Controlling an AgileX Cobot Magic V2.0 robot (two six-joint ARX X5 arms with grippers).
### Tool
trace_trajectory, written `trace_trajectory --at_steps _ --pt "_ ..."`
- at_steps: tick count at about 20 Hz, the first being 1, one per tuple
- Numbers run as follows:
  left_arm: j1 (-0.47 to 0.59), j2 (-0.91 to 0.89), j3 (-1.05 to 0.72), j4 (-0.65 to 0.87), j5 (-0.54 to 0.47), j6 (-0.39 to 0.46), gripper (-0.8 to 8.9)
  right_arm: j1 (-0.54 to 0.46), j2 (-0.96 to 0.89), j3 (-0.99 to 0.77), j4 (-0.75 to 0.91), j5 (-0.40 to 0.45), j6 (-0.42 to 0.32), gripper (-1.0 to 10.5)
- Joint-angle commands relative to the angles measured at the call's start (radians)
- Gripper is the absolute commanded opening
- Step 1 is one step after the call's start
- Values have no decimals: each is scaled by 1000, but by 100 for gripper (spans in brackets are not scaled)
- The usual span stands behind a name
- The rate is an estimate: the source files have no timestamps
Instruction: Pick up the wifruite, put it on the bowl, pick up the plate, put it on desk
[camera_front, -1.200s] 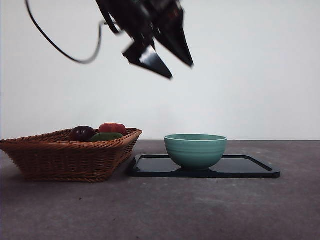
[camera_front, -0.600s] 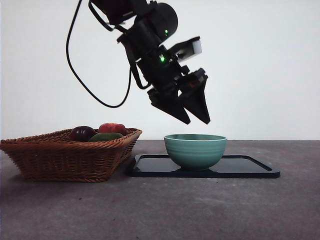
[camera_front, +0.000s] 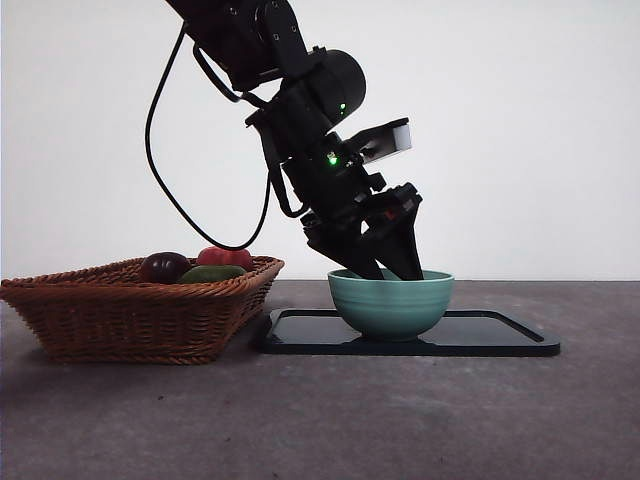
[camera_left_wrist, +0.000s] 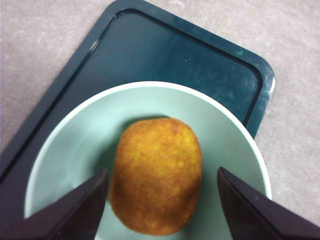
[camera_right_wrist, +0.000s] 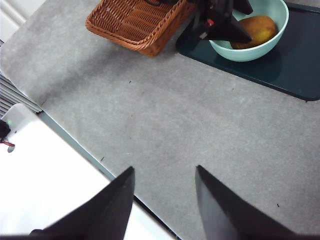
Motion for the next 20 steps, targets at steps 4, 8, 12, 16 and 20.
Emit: trace_trajectory --at_steps 4,8,12,16,20 --pt "-16 51 28 15 -1 36 343 5 2 8 6 -2 12 195" --pt "-16 56 28 32 -2 38 342 5 2 8 6 -2 20 195" --pt "-16 57 29 28 -10 47 274 5 2 8 6 -2 22 195" --pt "-16 63 28 26 -27 46 191 5 2 8 6 -2 23 195" --pt "-17 64 29 26 -26 42 139 5 2 8 6 -2 22 195"
